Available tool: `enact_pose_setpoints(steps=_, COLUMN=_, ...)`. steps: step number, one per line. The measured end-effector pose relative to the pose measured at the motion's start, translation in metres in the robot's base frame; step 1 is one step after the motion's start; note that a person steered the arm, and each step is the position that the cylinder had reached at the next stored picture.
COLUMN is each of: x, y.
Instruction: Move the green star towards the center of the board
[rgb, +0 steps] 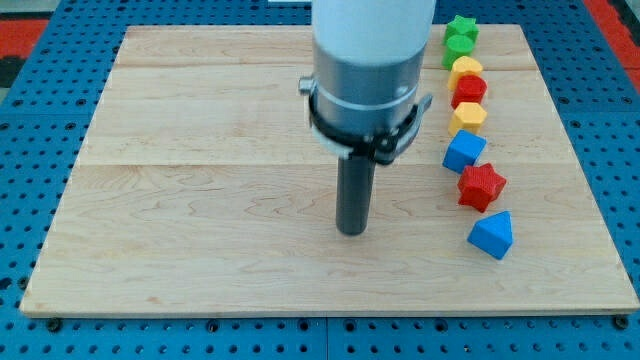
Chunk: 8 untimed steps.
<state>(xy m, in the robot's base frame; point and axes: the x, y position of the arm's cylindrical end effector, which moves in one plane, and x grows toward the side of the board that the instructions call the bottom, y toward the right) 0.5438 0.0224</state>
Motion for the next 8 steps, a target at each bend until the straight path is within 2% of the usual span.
enact_pose_setpoints(steps=1, x=0.028, y=-0.001)
enact_pose_setpoints(steps=2, x=0.074, y=-0.001)
enact_pose_setpoints(steps=3, x=0.075, y=0.017)
enact_pose_setpoints(steps=4, x=0.075, y=0.129)
enact_pose_setpoints(steps=5, x=0.059, y=0.213)
enact_pose_setpoints(steps=6, x=-0.028, y=0.242)
enact_pose_setpoints(steps=8, x=-0.215, y=0.249)
